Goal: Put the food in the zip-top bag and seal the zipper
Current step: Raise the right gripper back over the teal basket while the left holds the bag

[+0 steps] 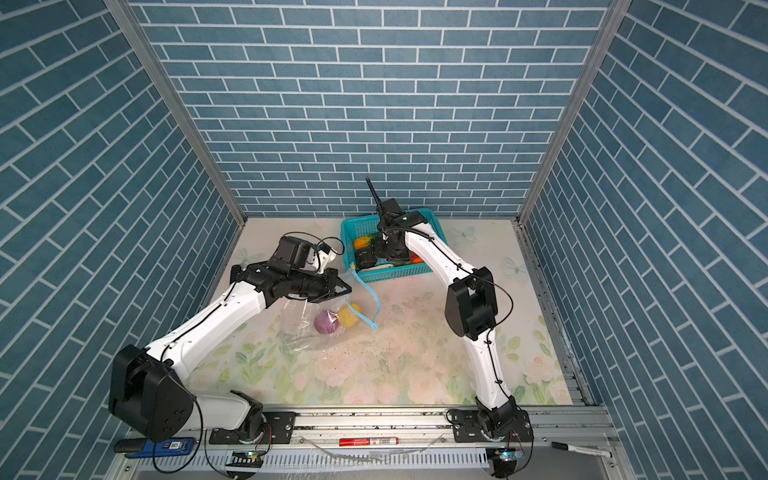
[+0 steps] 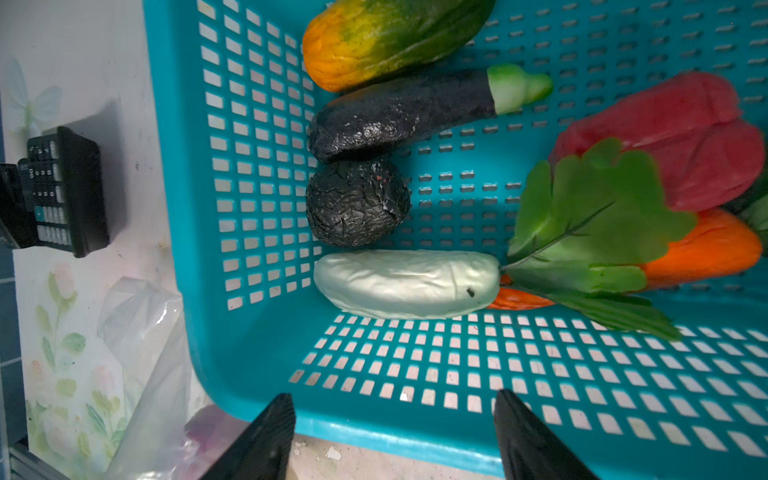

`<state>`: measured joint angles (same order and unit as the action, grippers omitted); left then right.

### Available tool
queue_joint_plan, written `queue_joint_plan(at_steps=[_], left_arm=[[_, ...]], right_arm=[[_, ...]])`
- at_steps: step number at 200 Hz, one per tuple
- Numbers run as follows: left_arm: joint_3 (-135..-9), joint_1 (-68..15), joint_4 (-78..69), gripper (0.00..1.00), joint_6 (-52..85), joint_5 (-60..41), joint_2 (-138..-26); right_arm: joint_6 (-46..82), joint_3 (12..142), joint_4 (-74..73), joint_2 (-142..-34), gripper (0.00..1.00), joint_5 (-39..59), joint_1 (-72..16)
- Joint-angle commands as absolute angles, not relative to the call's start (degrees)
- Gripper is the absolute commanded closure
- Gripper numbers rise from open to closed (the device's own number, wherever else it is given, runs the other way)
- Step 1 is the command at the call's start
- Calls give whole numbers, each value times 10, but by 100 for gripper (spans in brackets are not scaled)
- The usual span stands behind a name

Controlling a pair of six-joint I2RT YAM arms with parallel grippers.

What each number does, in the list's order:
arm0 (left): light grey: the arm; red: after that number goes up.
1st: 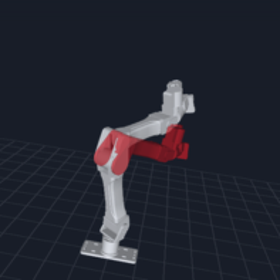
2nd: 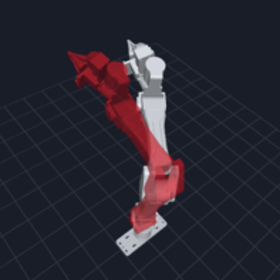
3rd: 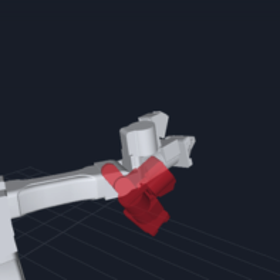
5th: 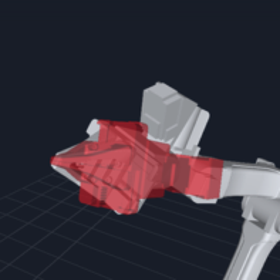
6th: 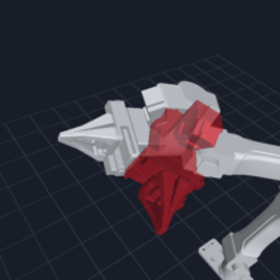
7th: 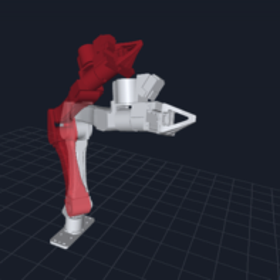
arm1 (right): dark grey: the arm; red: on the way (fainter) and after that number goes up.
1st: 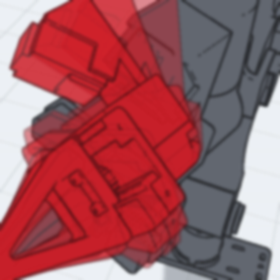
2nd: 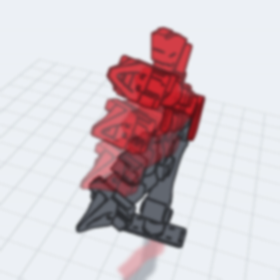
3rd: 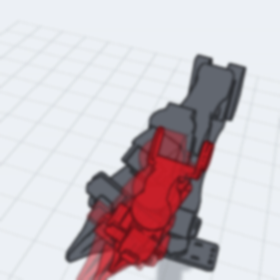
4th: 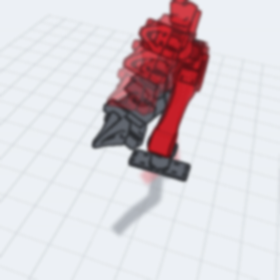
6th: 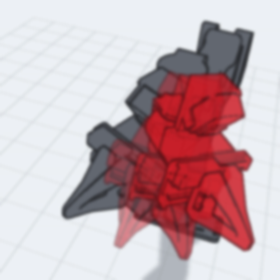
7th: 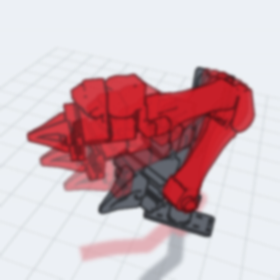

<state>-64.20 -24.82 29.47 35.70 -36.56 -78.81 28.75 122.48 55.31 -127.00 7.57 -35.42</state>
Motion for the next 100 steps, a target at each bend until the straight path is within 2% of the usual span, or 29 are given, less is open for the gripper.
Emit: queue_joint_plan(at_steps=[1, 51, 100], left_arm=[[-629, -240, 294, 100, 345, -372, -762], [-611, -232, 292, 100, 346, -371, -741], [-605, -223, 290, 100, 346, -375, -729]], right_arm=[[339, 1246, 562, -1292, 23, 54, -359], [378, 1310, 608, -1343, 22, 19, -366], [394, 1358, 631, -1378, 21, 26, -365]])
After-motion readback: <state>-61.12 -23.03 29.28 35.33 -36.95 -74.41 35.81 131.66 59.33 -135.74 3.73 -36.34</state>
